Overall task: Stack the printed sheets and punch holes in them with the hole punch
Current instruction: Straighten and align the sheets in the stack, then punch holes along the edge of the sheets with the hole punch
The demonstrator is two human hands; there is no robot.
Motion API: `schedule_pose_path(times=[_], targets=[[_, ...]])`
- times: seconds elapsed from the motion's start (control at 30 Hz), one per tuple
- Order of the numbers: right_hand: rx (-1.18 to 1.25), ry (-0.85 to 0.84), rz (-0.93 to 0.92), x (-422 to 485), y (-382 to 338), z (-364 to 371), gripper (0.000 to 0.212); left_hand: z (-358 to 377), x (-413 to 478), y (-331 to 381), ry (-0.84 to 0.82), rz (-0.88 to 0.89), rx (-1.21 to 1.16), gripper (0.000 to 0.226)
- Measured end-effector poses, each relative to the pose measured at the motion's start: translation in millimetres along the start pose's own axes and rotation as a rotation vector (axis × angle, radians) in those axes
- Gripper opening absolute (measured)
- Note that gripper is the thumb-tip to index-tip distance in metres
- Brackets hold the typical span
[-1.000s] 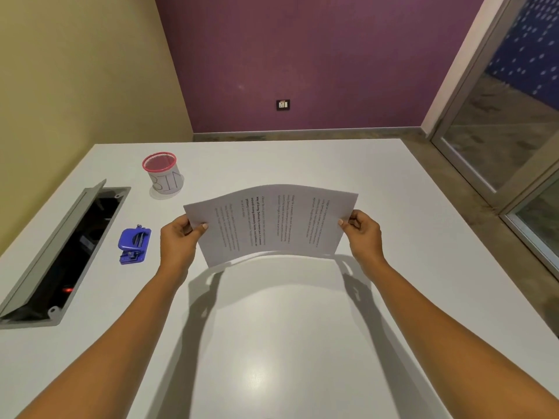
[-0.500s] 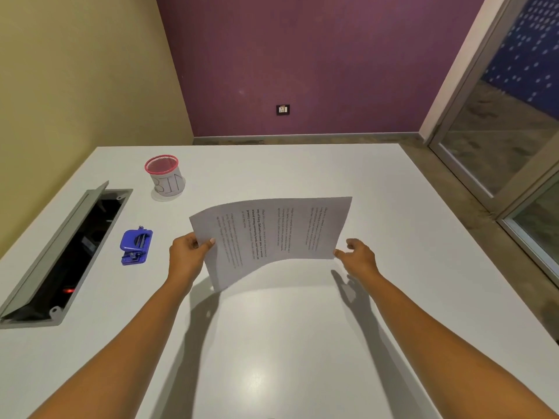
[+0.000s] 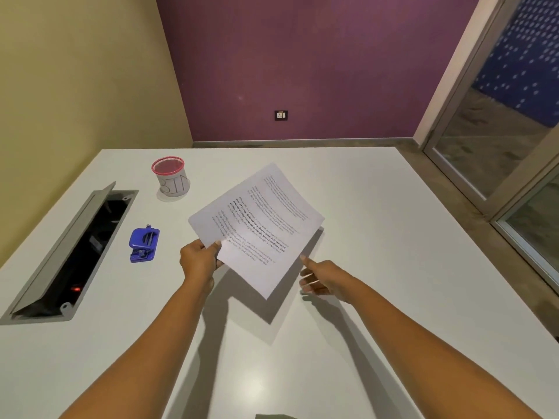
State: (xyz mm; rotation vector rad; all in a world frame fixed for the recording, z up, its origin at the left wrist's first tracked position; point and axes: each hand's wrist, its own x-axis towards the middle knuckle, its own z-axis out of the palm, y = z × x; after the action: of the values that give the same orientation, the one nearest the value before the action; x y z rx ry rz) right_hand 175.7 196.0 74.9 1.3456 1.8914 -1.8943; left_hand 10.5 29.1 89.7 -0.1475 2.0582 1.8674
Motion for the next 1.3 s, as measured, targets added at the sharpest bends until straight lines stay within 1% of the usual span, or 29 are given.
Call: schedule_pose_path(times=[0.1,0.23,0.3,0.37,0.43,0.6,0.67,0.77,0.83,0.9,0.97,1.03,1.13,1.2,1.27,1.3], targets=[[0.207,-0.013,-0.025,-2,-9,14,0.044,-5,-6,-6,-0.002,-0.053,-0.077,0.022],[0.393,0.027,-0.089,-4,-23,30,0.023,-15,-13,-10,-0.015,-0.109,-0.202,0.016],[0.434,0.087,-0.109,-5,-28,38,0.024,-21,-15,-12,-0.039,-0.127,-0.242,0.016],[0.401,0.166,-0.122,-4,-31,45,0.019,-26,-15,-14,-0.084,-0.143,-0.268,0.003],[0.354,0.229,-0.143,-3,-34,54,0.012,-33,-11,-18,-0.109,-0.15,-0.286,0.013],[0.2,0.345,-0.205,9,-36,62,0.021,-58,12,-24,-0.13,-0.182,-0.301,0.018],[0.16,0.372,-0.21,12,-38,62,0.028,-68,28,-23,-0.145,-0.195,-0.267,0.009],[0.126,0.4,-0.24,16,-42,60,0.033,-82,54,-17,-0.172,-0.209,-0.232,0.023],[0.119,0.414,-0.256,19,-44,56,0.033,-92,69,-10,-0.147,-0.189,-0.227,0.022],[0.117,0.427,-0.272,23,-45,53,0.029,-101,89,-2,-0.068,-0.152,-0.225,0.02],[0.106,0.429,-0.29,27,-46,50,0.024,-110,111,4,0.04,-0.112,-0.153,0.016],[0.087,0.42,-0.3,33,-47,46,0.023,-117,133,6,0.149,-0.072,-0.019,0.012],[0.079,0.384,-0.304,43,-48,43,0.022,-125,161,3,0.286,-0.027,0.214,0.019],[0.087,0.363,-0.309,49,-48,41,0.021,-128,173,2,0.3,-0.022,0.327,0.012],[0.109,0.348,-0.305,55,-49,40,0.02,-127,184,1,0.291,-0.058,0.405,0.023],[0.111,0.342,-0.301,59,-48,40,0.021,-126,186,1,0.273,-0.083,0.424,0.024]])
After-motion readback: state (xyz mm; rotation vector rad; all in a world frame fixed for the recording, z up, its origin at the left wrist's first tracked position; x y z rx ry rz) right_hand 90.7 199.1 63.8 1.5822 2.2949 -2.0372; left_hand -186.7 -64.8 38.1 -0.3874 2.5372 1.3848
